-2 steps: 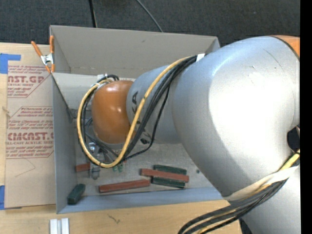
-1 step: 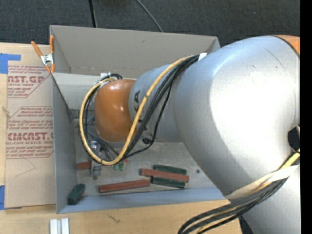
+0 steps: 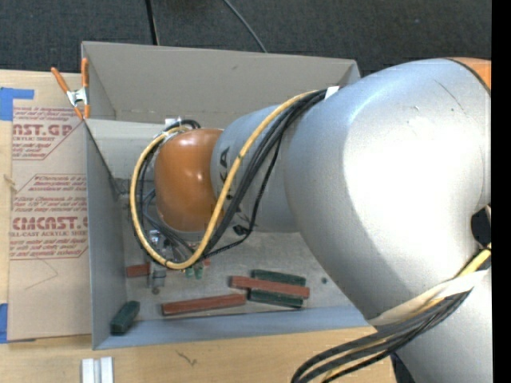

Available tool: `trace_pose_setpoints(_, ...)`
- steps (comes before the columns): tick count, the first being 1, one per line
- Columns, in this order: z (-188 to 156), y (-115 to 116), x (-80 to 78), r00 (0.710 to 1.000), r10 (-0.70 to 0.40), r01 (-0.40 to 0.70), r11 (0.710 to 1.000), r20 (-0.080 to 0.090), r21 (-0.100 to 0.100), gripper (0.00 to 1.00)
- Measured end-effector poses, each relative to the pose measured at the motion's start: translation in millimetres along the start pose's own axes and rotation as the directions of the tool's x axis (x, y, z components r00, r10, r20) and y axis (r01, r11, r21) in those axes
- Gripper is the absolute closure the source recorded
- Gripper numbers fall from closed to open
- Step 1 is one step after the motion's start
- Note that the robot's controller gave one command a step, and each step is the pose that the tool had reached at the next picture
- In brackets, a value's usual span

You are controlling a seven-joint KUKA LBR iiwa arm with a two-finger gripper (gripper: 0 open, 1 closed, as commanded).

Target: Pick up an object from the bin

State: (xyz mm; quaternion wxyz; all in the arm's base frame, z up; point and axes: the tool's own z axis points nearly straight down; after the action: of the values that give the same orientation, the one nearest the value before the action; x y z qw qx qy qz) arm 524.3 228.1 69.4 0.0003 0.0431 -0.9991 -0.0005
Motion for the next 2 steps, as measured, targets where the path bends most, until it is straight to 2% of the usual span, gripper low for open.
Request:
trace_pose_setpoints(1,0.1,0.0,13.6,0.973,-0.229,0.229,0.973,0.0,0.0,1.0)
trace_pose_setpoints(2,0.1,0.0,13.6,0.973,-0.229,0.229,0.973,0.0,0.0,1.0)
